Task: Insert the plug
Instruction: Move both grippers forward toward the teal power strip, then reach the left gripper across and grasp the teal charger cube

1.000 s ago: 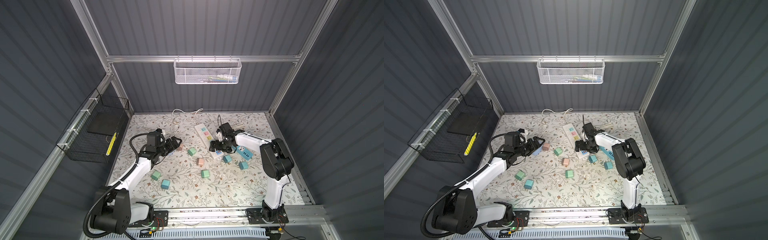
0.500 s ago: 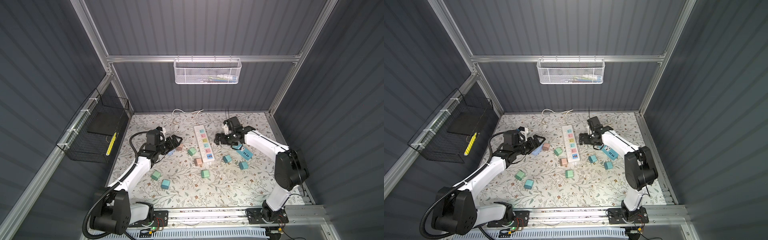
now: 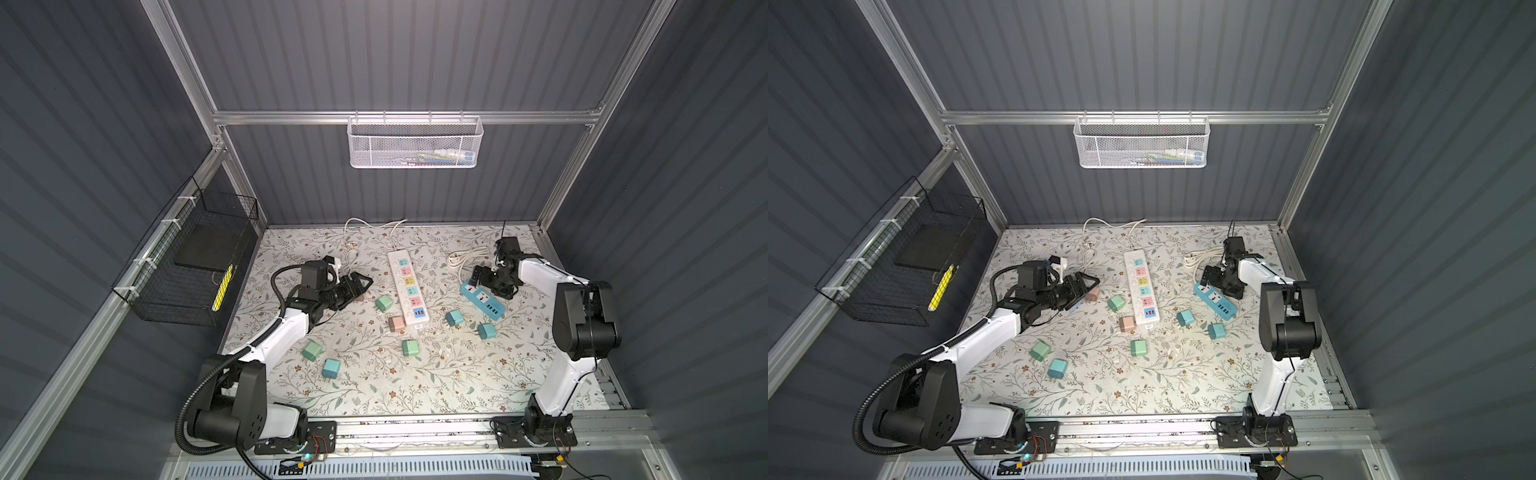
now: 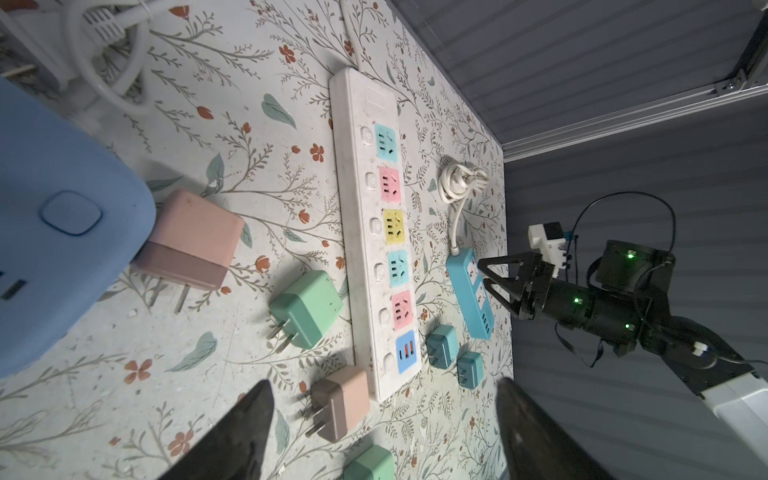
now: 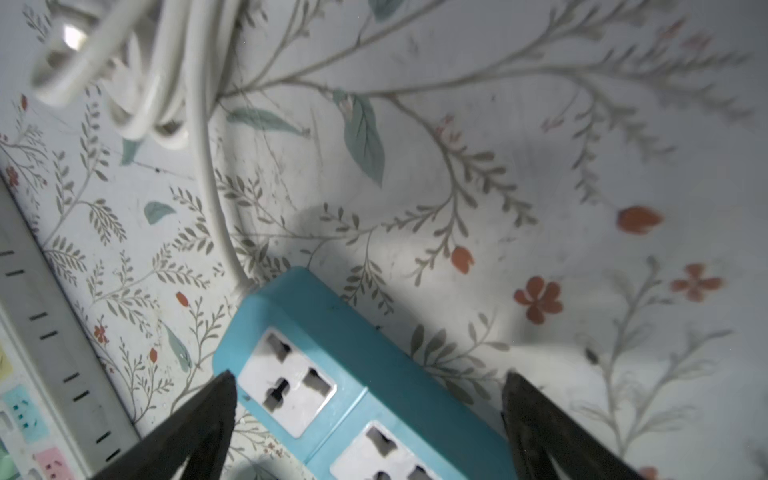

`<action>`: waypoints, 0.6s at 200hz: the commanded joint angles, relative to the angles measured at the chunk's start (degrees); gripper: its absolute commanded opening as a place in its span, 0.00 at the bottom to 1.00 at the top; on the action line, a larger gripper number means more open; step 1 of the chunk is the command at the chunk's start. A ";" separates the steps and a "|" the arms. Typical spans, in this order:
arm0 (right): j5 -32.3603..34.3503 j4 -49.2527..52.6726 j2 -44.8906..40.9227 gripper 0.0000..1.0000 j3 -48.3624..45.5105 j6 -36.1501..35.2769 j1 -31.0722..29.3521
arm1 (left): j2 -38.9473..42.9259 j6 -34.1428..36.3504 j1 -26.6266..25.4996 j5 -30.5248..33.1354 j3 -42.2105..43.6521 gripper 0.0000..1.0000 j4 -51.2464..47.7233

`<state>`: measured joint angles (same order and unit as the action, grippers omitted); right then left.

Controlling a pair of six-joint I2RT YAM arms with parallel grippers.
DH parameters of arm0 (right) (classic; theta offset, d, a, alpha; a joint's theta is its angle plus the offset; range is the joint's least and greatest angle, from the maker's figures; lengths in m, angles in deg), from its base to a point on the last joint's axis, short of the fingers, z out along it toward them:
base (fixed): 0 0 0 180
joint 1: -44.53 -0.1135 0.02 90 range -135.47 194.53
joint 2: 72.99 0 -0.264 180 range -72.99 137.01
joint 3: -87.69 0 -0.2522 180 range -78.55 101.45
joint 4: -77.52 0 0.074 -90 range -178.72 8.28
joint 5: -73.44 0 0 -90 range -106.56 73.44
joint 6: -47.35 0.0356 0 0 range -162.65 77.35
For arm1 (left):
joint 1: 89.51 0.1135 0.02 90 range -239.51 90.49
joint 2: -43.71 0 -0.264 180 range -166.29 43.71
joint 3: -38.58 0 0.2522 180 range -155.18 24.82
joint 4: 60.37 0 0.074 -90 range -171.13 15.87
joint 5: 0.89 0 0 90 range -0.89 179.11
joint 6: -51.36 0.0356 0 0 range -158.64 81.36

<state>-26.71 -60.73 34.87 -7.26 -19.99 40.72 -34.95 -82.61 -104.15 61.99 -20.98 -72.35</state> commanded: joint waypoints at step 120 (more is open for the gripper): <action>9.06 -1.79 -26.31 0.99 -21.93 13.43 -9.63 | 0.85 6.96 -12.38 7.57 -4.44 0.81 -7.69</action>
<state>-24.96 -66.63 12.70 -26.67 -7.86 30.88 -34.90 -80.86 -111.47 64.40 -22.03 -75.12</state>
